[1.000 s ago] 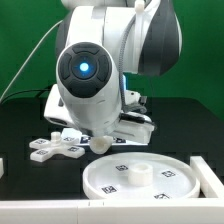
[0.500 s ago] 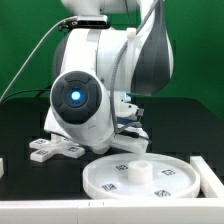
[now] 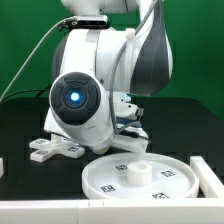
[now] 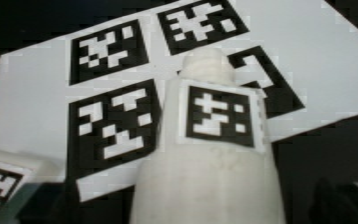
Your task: Assemble round table
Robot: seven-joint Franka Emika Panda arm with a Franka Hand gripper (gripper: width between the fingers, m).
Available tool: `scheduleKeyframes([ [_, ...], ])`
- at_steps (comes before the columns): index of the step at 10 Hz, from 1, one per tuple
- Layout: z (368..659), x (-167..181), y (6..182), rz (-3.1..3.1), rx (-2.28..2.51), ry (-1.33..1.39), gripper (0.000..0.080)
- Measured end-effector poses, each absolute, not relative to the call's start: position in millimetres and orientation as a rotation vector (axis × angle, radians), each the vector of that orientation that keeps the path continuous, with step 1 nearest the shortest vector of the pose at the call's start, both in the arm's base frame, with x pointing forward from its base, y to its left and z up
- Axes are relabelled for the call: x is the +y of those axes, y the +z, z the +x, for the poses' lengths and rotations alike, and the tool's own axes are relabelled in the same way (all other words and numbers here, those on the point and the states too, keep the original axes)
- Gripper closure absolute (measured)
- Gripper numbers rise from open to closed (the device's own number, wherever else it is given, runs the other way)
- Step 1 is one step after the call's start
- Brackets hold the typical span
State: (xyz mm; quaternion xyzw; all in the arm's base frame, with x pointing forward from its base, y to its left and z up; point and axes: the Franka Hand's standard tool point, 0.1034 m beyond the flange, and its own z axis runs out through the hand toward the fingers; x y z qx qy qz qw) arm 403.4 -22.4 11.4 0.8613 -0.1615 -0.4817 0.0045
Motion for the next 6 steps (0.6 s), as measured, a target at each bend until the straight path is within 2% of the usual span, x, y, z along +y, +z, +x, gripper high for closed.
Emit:
scheduleKeyframes([
  [1, 403.3, -22.4, 11.4, 2.698, -0.506, -1.509, 0.0278],
  [2, 403.3, -22.4, 11.5, 2.698, -0.506, -1.51, 0.0394],
  [5, 404.8, -21.3, 13.5, 2.698, -0.501, -1.51, 0.0393],
  [6, 410.3, -18.5, 19.6, 2.703, -0.487, -1.503, 0.0393],
])
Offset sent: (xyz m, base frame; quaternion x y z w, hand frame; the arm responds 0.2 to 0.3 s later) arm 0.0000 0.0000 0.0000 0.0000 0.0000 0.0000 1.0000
